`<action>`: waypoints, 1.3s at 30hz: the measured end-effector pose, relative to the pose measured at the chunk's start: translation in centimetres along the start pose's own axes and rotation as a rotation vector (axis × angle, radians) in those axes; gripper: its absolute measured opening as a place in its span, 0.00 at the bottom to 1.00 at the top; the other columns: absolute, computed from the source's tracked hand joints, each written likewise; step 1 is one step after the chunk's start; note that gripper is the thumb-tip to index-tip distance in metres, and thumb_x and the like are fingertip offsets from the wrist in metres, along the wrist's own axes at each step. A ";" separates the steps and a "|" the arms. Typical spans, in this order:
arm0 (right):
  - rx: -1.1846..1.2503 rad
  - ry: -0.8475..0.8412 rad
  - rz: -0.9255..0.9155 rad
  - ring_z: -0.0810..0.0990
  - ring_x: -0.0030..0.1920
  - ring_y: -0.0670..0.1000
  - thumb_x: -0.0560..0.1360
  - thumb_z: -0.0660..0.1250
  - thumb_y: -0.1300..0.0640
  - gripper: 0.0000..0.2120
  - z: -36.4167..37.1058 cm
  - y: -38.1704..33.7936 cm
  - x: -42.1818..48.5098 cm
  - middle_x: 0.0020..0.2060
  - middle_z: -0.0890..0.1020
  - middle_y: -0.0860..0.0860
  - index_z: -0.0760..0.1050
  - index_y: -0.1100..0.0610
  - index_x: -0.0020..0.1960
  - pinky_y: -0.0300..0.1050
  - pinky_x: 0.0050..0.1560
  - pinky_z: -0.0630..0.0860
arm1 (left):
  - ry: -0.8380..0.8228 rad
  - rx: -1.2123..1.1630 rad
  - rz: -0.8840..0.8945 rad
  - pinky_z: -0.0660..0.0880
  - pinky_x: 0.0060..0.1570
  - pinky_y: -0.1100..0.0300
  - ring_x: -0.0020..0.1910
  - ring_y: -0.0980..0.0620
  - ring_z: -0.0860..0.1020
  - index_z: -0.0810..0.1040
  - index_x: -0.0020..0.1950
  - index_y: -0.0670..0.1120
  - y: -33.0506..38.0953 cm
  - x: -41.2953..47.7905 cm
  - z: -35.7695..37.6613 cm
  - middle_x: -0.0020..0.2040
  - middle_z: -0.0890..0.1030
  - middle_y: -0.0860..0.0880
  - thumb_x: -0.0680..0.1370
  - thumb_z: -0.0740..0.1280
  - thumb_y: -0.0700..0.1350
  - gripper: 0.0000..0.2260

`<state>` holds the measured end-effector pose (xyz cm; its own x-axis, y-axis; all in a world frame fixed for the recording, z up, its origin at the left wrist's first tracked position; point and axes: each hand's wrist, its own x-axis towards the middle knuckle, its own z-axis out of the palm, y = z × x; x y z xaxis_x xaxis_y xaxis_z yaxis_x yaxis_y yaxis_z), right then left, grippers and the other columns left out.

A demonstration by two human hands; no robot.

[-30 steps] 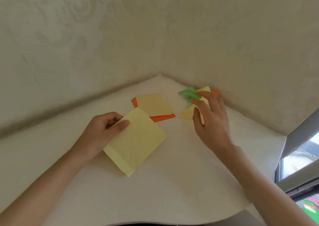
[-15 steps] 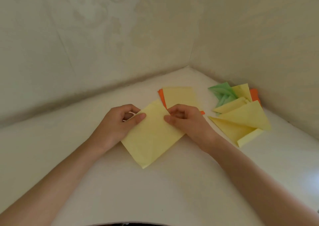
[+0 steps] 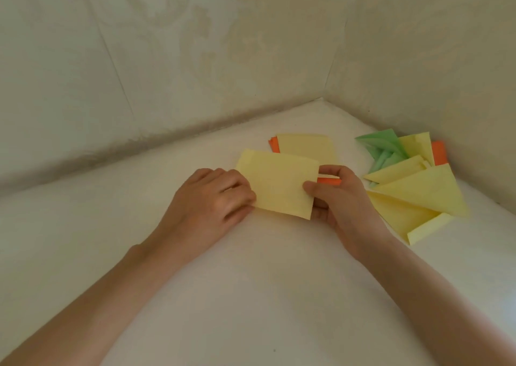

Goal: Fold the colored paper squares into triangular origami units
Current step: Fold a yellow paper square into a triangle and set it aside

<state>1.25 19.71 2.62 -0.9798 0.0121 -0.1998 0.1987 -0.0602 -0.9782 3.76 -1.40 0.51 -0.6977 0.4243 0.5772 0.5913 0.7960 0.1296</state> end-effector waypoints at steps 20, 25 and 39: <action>-0.844 -0.423 -0.476 0.73 0.34 0.44 0.75 0.66 0.52 0.11 -1.4 -1.4 -1.9 0.34 0.80 0.49 0.79 0.56 0.39 0.33 0.37 0.68 | -0.222 -0.369 -0.345 0.66 0.32 0.68 0.32 0.59 0.75 0.77 0.44 0.58 1.4 -1.5 -2.7 0.34 0.77 0.62 0.73 0.59 0.66 0.15; -0.921 -0.198 -0.406 0.70 0.31 0.42 0.76 0.65 0.50 0.11 0.4 0.7 -1.8 0.27 0.73 0.44 0.75 0.52 0.36 0.34 0.33 0.65 | -0.167 -0.338 -0.560 0.59 0.29 0.65 0.27 0.57 0.70 0.77 0.39 0.52 2.3 -1.1 -1.4 0.27 0.74 0.59 0.75 0.66 0.53 0.08; -1.055 -0.106 -0.455 0.69 0.35 0.48 0.75 0.66 0.47 0.10 1.9 1.5 -1.1 0.28 0.68 0.43 0.72 0.52 0.41 0.42 0.34 0.62 | -0.329 0.069 -0.632 0.68 0.35 0.58 0.38 0.50 0.76 0.69 0.44 0.51 3.9 -0.4 -1.5 0.36 0.76 0.54 0.77 0.57 0.58 0.11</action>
<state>2.56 17.71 1.45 -0.9532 -0.2678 0.1405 -0.3009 0.7931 -0.5296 6.97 0.92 2.05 -0.9906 -0.0274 0.1338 0.0143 0.9535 0.3010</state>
